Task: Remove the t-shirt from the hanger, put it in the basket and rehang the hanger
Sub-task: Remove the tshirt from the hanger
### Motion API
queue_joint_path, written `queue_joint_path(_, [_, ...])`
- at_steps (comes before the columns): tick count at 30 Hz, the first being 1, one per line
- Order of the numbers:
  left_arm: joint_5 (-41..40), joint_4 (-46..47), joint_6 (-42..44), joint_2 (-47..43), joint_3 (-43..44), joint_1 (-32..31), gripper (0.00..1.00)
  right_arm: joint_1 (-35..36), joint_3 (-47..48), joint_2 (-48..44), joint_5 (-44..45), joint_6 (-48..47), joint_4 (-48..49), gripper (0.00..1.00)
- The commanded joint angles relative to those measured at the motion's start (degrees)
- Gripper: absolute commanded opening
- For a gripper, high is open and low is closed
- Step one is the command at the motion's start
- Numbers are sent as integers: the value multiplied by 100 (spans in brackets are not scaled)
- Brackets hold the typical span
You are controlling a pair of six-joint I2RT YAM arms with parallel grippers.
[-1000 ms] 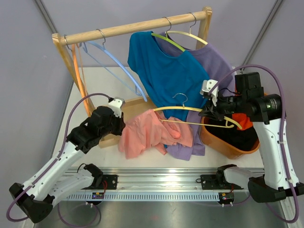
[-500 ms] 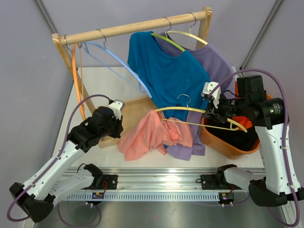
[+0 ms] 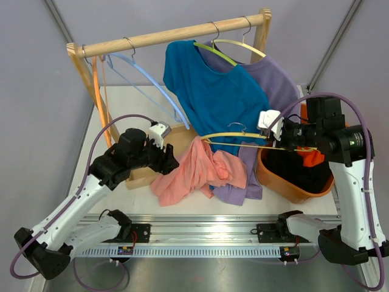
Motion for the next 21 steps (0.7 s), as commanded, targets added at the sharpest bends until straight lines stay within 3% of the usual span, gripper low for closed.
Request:
queue_joint_path(1, [395,534,173,-127,217,-52,61,26,473,-251,-260,-405,-1406,0])
queue_joint_path(8, [351,974,217,-566,-38,-88,64,26,728,-665,134,208,-553,0])
queue_joint_path(14, [790,1256,551,-751,58,-132,67,26,605,-578,-701,990,-518,0])
queue_joint_path(18, [711,1063,780,-874,242,-141,71,26,552,-577,-465,1675,314,0])
queue_joint_path(21, [790,1053,789,-1041,261,-141,72,26,535,-350,-455,2106,326,0])
